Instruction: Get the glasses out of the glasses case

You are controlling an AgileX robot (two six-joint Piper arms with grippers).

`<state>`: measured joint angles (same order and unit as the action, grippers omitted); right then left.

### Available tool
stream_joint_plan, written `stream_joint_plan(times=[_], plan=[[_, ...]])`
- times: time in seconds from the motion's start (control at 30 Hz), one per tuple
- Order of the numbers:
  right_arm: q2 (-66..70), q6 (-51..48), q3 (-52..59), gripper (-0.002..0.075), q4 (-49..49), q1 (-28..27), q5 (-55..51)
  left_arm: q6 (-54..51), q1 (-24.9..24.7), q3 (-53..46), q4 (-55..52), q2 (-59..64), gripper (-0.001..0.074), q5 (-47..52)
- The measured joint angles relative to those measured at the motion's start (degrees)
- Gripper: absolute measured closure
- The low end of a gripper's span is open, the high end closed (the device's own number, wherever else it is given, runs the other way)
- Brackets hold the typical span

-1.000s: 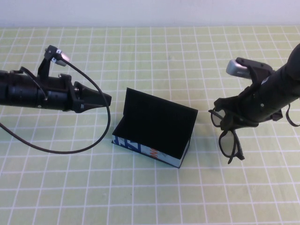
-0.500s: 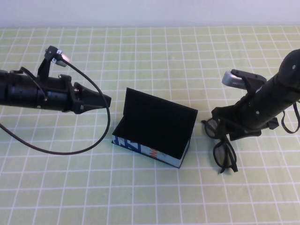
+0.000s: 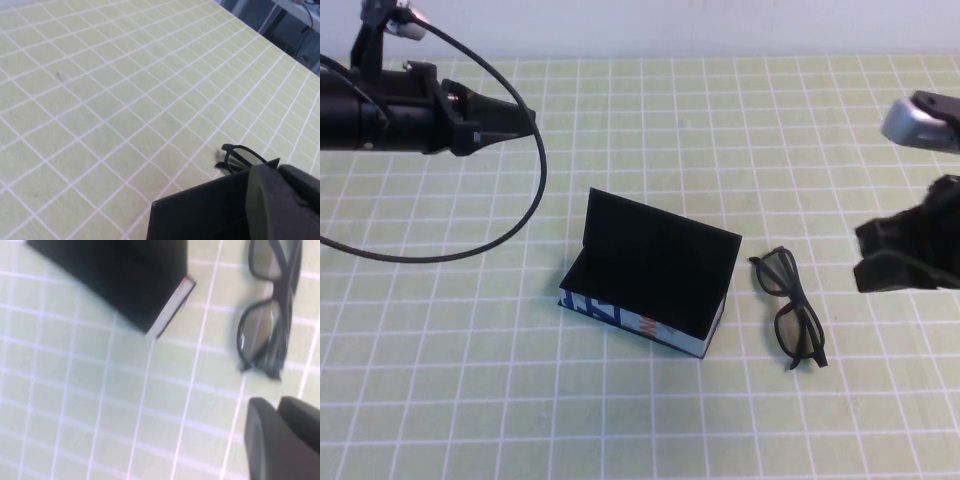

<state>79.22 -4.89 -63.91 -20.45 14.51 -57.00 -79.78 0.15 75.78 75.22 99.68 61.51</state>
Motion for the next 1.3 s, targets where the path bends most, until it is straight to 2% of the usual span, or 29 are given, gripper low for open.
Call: stream_joint_plan(times=[0.13,0.3,0.5,0.67,0.83,1.0,1.17,1.3], plan=[[-14.67,1.19,7.54,0.0728,0.54,-0.12,0.00,0.57,0.00,-1.59,-0.18,-5.05,0.0739,-1.98],[-32.93,2.97,14.01,0.0739,0.80,-0.12,-2.18,0.10,0.00,-10.28,0.22,-15.21,0.0739,-8.44],[-51.01,3.69,19.42,0.0741,1.02,-0.12,-2.97,-1.97,0.00,-27.42,2.07,-35.57,0.0739,-17.30],[-62.85,3.34,25.54,0.0742,1.02,-0.12,3.25,-3.68,0.00,-41.78,3.55,-56.43,0.0739,-24.21],[-68.31,-0.40,33.23,0.0742,-1.49,-0.12,14.37,-1.95,0.00,-53.92,4.03,-79.67,0.0739,-33.49],[-67.88,-10.42,41.25,0.0742,-11.53,-0.12,27.64,2.19,0.00,-62.82,4.38,-98.14,0.0739,-39.52],[-66.78,-24.31,46.60,0.0742,-22.71,-0.12,40.75,7.25,0.00,-66.67,3.56,-97.77,0.0739,-38.48],[-66.19,-27.81,47.63,0.0742,-25.31,-0.12,43.39,7.33,0.00,-67.38,3.08,-94.15,0.0739,-39.29]])
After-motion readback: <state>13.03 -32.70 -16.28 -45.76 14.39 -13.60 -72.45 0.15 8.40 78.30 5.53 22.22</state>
